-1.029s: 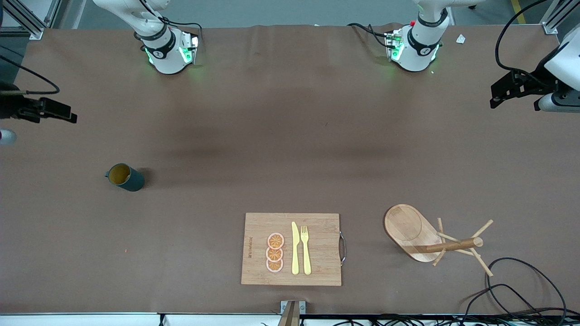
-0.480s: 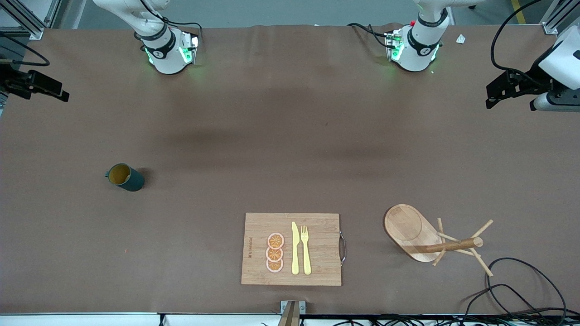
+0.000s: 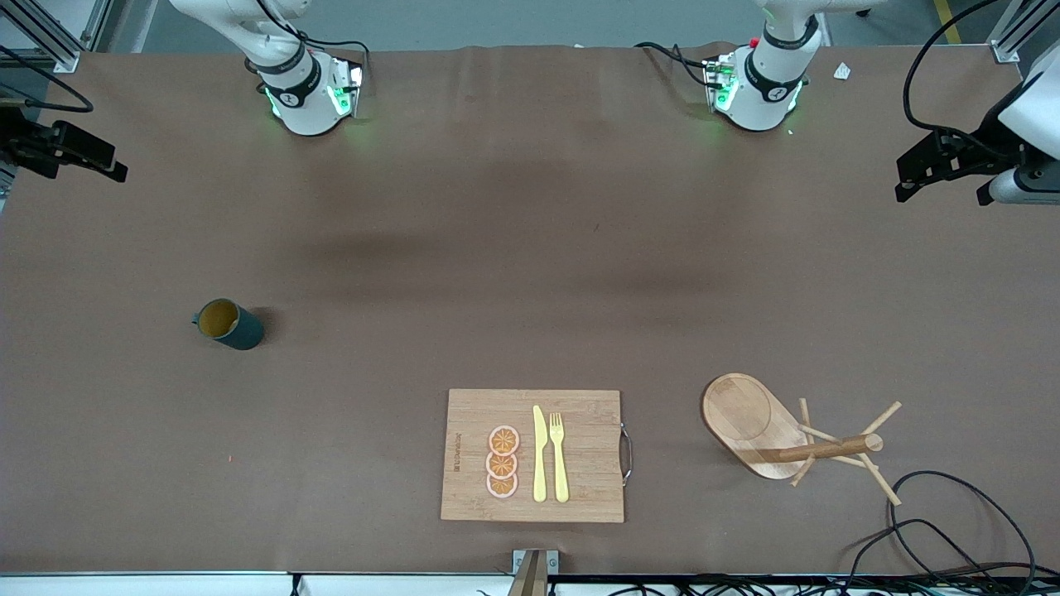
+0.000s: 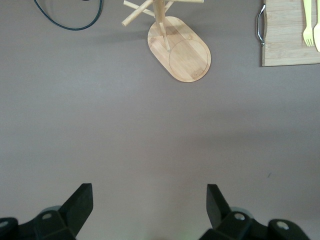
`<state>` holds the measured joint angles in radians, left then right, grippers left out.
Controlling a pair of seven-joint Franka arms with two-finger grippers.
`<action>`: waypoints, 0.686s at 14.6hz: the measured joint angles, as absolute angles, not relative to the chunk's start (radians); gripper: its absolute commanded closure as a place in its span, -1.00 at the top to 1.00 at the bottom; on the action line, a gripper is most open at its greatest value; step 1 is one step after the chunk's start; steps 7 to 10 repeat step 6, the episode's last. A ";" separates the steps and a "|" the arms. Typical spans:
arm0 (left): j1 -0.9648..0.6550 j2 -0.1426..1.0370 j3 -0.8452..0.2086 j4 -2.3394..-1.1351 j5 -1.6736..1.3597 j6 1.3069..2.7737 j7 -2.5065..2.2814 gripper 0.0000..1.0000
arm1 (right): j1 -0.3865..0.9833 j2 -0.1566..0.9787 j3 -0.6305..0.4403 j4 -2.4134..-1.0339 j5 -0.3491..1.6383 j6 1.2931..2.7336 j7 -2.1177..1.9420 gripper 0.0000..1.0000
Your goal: Transfer cup from left to right arm and place
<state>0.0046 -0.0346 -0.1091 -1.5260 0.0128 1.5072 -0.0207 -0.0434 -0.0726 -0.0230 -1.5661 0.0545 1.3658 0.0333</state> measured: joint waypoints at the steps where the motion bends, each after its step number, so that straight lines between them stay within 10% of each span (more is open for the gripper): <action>1: 0.005 -0.033 -0.109 -1.525 0.013 1.507 -0.021 1.00 | -0.043 -0.073 -0.023 -1.566 0.054 1.367 0.028 1.00; 10: 0.005 -0.031 -0.109 -1.521 0.013 1.507 -0.021 1.00 | -0.043 -0.073 -0.023 -1.566 0.040 1.377 -0.050 1.00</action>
